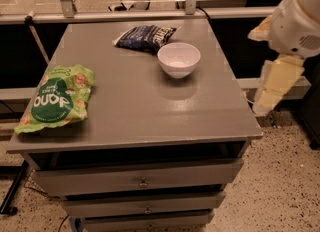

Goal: Move white bowl near green rice chip bag

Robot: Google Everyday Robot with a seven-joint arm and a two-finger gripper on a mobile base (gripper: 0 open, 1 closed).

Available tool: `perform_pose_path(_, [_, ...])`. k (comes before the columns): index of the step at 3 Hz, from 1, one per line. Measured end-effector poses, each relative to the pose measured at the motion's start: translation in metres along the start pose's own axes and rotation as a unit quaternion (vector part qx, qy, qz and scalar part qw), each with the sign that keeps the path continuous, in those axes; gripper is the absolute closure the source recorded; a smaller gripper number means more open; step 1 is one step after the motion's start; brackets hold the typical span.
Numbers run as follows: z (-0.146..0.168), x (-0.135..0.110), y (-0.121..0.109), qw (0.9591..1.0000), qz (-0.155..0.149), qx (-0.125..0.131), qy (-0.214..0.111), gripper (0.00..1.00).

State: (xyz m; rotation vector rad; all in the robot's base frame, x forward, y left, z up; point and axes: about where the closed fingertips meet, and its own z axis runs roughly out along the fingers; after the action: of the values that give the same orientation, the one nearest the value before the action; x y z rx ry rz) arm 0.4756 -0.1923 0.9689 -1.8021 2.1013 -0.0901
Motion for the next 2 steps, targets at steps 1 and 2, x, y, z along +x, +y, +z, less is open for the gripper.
perform_pose_path(1, [0.028,-0.027,-0.03,0.9984,-0.052,-0.001,-0.022,0.0])
perform_pose_path(2, [0.051,-0.054,-0.052,0.9945,-0.1,-0.006,-0.031,0.0])
